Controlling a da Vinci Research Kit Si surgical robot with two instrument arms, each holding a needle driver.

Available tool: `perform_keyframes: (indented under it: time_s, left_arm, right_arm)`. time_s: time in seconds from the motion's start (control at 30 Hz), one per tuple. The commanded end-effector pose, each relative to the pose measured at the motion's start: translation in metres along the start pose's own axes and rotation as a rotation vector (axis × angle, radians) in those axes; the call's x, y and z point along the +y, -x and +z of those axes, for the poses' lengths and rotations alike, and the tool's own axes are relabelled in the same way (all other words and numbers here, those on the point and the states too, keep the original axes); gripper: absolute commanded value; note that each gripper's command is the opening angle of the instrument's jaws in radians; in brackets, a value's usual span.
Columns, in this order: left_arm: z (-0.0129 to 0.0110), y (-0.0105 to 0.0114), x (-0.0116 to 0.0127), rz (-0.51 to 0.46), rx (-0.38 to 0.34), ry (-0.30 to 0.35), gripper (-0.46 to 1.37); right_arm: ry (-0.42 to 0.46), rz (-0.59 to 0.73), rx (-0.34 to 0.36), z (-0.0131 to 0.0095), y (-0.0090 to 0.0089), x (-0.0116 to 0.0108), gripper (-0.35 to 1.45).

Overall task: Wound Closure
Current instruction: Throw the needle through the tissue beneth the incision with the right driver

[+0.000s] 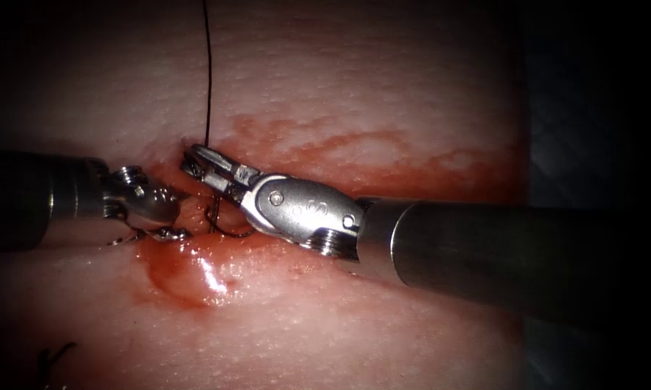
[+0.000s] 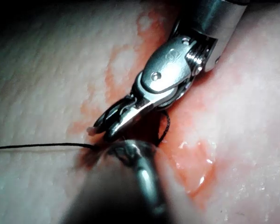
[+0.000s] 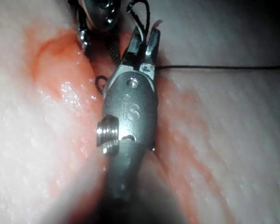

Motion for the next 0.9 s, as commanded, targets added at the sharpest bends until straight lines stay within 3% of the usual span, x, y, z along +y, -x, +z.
perform_keyframes:
  time_s: [0.03, 0.37, 0.9]
  left_arm:
    - [-0.0006, -0.0002, 0.0003, 0.004, 0.001, 0.004, 0.54]
    - [-0.0044, -0.0012, 0.0028, 0.029, 0.0, -0.004, 0.41]
    - [-0.0049, -0.0001, 0.0076, 0.046, 0.019, -0.036, 0.2]
  right_arm:
    - [0.0, 0.001, -0.008, 0.0002, 0.0002, 0.0002, -0.35]
    - [0.0, 0.029, -0.035, 0.0004, 0.0011, 0.001, -0.35]
    - [0.008, 0.244, -0.087, 0.0006, 0.0024, 0.0027, -0.35]
